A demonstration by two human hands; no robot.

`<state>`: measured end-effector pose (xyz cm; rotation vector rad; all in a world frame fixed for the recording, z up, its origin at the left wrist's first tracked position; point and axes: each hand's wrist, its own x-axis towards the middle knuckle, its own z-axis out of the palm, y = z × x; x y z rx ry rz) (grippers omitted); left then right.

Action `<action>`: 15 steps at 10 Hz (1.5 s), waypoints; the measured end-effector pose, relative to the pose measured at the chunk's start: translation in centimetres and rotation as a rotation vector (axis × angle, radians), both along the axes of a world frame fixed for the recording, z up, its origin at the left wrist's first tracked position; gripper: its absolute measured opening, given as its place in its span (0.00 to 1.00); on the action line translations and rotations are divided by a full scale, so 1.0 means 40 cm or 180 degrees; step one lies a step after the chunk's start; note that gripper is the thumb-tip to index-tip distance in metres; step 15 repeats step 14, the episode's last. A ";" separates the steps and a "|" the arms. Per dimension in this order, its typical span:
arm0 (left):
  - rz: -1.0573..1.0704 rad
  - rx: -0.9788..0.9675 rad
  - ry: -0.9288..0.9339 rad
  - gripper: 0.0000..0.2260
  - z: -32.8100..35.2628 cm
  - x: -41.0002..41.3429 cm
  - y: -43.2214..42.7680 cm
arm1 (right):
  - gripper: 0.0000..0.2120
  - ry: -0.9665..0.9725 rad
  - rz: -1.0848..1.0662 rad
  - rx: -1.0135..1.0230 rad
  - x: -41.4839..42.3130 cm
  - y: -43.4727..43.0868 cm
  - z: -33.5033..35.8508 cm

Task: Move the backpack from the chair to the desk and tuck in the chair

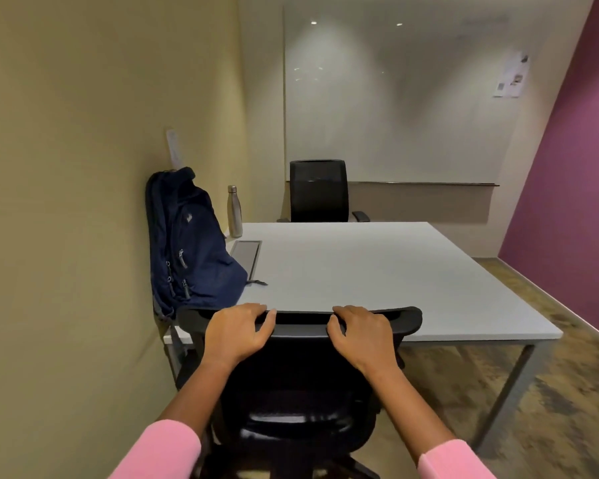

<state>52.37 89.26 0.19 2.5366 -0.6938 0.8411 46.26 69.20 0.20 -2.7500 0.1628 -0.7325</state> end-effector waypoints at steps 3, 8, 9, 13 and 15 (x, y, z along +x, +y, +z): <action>0.0058 0.0078 -0.0077 0.25 0.003 0.058 -0.008 | 0.38 -0.0120 0.0007 -0.0028 0.066 -0.018 -0.005; 0.0189 0.0090 -0.0035 0.26 0.004 0.063 -0.047 | 0.36 0.0018 -0.0185 0.0009 0.080 -0.044 -0.008; 0.0383 0.0050 -0.0002 0.24 -0.004 0.038 -0.056 | 0.36 0.0059 -0.0273 0.0077 0.061 -0.032 -0.010; 0.0692 0.0233 -0.0002 0.28 -0.156 -0.111 -0.071 | 0.29 -0.0030 -0.0287 -0.0076 -0.076 0.007 -0.126; 0.0637 0.0339 0.0020 0.28 -0.215 -0.146 -0.084 | 0.29 -0.0032 -0.0324 -0.0213 -0.101 0.034 -0.192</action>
